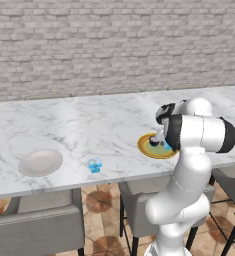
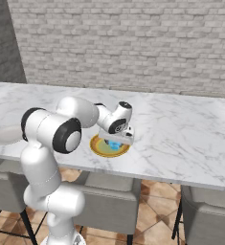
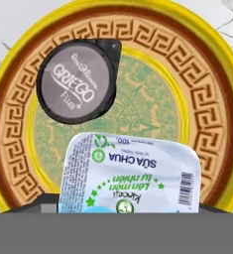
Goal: Place two yogurt containers on each plate.
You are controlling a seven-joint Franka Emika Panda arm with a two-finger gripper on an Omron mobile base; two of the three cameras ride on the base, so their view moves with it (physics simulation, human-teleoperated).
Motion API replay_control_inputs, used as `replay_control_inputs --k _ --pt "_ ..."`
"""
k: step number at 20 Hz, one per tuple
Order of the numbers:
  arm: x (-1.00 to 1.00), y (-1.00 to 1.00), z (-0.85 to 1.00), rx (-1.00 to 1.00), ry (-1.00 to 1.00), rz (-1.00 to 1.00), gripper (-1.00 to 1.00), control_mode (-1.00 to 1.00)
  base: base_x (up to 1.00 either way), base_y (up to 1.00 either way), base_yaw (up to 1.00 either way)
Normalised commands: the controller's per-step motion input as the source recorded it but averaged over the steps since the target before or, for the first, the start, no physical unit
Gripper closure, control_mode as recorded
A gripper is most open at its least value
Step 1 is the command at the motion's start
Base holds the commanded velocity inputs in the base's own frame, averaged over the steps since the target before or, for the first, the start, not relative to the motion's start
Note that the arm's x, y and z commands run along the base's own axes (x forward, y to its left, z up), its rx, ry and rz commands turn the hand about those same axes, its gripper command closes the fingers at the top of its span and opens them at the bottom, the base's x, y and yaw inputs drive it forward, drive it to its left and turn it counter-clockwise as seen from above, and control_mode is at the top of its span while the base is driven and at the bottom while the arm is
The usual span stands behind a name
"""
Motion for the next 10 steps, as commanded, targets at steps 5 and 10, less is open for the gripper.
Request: replay_control_inputs --k 5,10 --pt "0.07 0.0 -0.11 0.0 0.0 0.0 1.0 -1.0 0.0 0.0 0.0" --pt "0.09 0.0 -0.07 0.0 0.0 0.0 -1.0 -1.0 0.0 0.0 0.0"
